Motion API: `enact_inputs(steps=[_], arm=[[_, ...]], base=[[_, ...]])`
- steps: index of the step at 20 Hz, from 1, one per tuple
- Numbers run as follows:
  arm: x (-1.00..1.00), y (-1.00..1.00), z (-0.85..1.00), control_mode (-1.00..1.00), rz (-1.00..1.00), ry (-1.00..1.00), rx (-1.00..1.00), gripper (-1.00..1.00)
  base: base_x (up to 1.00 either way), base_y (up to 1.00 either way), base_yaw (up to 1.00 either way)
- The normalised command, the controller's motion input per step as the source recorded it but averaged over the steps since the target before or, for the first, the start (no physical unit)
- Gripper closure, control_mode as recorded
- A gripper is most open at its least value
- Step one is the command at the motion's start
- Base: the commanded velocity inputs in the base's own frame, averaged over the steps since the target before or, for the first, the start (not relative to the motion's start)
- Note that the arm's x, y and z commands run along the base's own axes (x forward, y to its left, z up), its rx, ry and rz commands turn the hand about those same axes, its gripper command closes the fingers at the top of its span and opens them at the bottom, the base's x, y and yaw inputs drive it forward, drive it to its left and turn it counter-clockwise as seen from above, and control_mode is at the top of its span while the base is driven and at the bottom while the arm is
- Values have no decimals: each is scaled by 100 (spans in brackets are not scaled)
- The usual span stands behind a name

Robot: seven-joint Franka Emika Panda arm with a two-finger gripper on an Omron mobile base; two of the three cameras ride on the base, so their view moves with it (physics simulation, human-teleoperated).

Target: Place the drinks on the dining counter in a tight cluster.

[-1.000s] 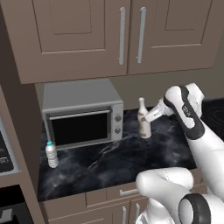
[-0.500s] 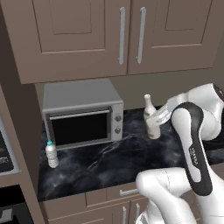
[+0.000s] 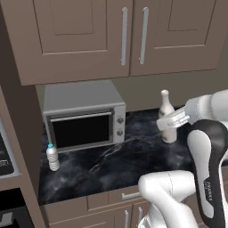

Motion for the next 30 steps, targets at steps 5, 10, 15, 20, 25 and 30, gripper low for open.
enact_inputs(steps=[5,10,15,20,25,30], arm=[[0,0,0,-100,0,0,0,100],[-25,-25,0,100,-7,0,3,100],[0,0,0,100,0,0,0,100],[0,0,0,100,0,0,0,100],[0,0,0,100,0,0,0,100],[0,0,0,100,0,0,0,100]], base=[[0,0,0],[-15,-16,-6],[-78,-92,-46],[-42,-75,-60],[0,-17,-88],[0,-12,-88]])
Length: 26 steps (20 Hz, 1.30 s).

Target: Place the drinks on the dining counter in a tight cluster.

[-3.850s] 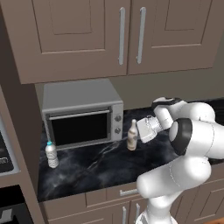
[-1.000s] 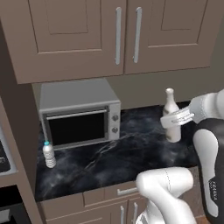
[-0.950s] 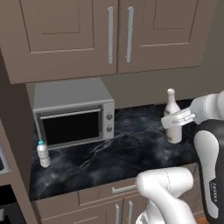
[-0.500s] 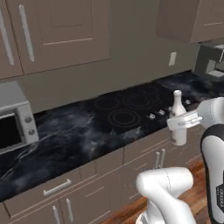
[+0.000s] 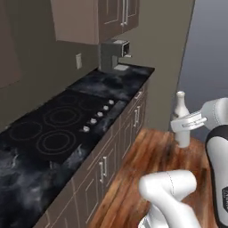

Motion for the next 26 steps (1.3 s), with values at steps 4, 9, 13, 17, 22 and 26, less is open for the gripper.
enact_inputs(steps=[4,9,13,17,22,26], arm=[[0,0,0,100,0,0,0,100],[0,0,0,100,0,0,0,100],[0,0,0,100,0,0,0,100],[0,0,0,100,0,0,0,100],[0,0,0,100,0,0,0,100],[0,0,0,100,0,0,0,100]], base=[[0,-9,-89],[0,-15,-88],[3,-69,-76],[25,-54,-72],[0,-3,-98],[0,0,-100]])
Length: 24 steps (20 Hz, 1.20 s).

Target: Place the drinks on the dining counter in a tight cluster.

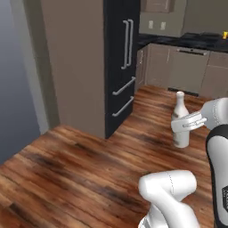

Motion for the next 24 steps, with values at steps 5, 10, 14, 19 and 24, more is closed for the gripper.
enact_inputs(steps=[5,10,14,19,24], arm=[[0,0,0,100,0,0,0,100],[0,0,0,100,0,0,0,100],[0,0,0,100,0,0,0,100],[0,0,0,100,0,0,0,100],[0,0,0,100,0,0,0,100]], base=[[0,1,-99],[86,76,-61],[86,84,-65],[91,77,-69],[100,84,-49]])
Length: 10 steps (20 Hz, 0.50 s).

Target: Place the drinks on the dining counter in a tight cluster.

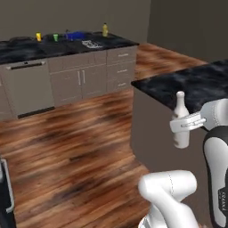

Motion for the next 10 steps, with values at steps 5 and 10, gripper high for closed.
enact_inputs(steps=[5,10], arm=[[0,0,0,100,0,0,0,100],[0,0,0,100,0,0,0,100]], base=[[100,87,-47],[100,75,-49]])
